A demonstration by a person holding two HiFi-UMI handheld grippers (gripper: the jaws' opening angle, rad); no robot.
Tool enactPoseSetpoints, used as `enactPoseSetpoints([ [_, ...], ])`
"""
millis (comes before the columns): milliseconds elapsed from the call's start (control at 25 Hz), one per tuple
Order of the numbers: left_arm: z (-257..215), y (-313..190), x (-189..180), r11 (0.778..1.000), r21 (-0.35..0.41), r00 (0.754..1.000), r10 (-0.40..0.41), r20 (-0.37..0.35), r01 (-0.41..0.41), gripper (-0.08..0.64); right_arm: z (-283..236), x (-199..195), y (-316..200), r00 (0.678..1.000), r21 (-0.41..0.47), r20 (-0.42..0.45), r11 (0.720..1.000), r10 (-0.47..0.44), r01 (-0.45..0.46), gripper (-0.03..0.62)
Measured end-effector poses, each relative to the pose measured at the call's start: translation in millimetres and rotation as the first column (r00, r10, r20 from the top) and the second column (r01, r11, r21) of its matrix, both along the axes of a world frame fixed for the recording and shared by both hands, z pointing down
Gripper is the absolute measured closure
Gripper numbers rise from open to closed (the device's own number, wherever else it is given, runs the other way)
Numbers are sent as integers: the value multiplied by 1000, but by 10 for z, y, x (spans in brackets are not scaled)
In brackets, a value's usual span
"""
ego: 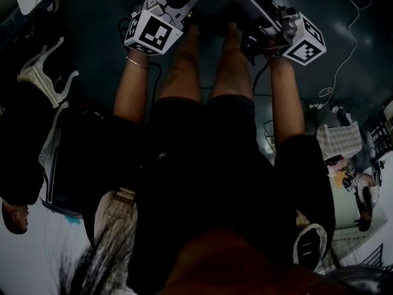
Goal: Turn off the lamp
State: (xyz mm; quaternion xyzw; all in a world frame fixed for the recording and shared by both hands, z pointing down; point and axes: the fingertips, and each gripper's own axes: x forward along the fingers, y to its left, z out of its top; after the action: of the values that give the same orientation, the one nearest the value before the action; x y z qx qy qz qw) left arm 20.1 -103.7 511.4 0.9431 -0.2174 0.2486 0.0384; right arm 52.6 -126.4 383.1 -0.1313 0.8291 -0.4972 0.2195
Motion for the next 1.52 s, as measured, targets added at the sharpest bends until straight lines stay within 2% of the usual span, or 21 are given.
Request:
enactPoseSetpoints([
  [160, 64, 9, 13, 999, -49, 1000, -3, 9, 4, 538, 91, 88, -170, 993, 32, -96, 998, 63, -60, 581],
  [320, 138, 34, 14, 995, -98, 1000, -5, 21, 8, 538, 197, 99, -279, 972, 80, -206, 992, 110, -95, 565],
  [520, 205, 47, 7, 987, -157, 999, -19, 42, 26, 538, 320, 132, -365, 936, 124, -316, 985, 153, -119, 538],
  [680, 216, 57, -3, 983, -179, 999, -32, 43, 39, 538, 346, 141, -384, 895, 205, -412, 974, 173, -94, 508],
  [840, 167, 61, 11, 978, -200, 998, -55, 1, 54, 538, 319, 152, -394, 871, 259, -450, 962, 195, -82, 492],
  [1040, 125, 77, 42, 974, -217, 997, -71, -42, 60, 538, 342, 138, -422, 835, 302, -502, 950, 224, -73, 433],
  [1520, 48, 56, 32, 964, -243, 990, -124, -71, 103, 538, 393, 244, -454, 812, 299, -527, 949, 253, -101, 370],
])
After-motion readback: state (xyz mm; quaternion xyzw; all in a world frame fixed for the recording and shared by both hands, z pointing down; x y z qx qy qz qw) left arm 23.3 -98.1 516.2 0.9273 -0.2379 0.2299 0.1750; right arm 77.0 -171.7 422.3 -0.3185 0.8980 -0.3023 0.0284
